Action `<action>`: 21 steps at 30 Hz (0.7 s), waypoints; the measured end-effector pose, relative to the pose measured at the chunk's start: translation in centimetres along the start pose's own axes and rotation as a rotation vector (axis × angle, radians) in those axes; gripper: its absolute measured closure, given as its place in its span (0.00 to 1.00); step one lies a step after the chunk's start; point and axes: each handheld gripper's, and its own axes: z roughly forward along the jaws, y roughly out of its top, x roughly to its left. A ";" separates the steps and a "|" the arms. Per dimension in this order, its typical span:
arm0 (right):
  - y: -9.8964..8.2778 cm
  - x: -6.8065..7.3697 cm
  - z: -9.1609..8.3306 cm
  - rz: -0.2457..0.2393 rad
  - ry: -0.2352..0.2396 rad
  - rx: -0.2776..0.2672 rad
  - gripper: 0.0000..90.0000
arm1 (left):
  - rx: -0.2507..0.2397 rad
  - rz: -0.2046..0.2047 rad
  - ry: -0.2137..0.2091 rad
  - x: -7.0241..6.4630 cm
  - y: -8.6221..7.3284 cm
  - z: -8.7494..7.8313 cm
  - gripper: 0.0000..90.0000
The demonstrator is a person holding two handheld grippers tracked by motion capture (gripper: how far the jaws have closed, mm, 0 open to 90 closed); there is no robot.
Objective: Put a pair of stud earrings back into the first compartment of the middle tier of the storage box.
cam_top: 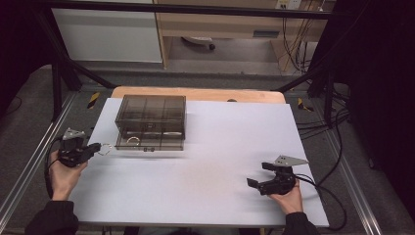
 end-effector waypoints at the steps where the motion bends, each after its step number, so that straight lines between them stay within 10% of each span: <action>1: 0.0 0.0 0.0 0.000 0.000 0.000 0.01 | -0.003 -0.002 -0.003 0.0 0.1 -0.2 0.95; 21: 0.0 0.0 0.0 -0.004 -0.003 0.001 0.01 | -0.048 0.072 -0.050 -3.9 3.4 -0.9 0.95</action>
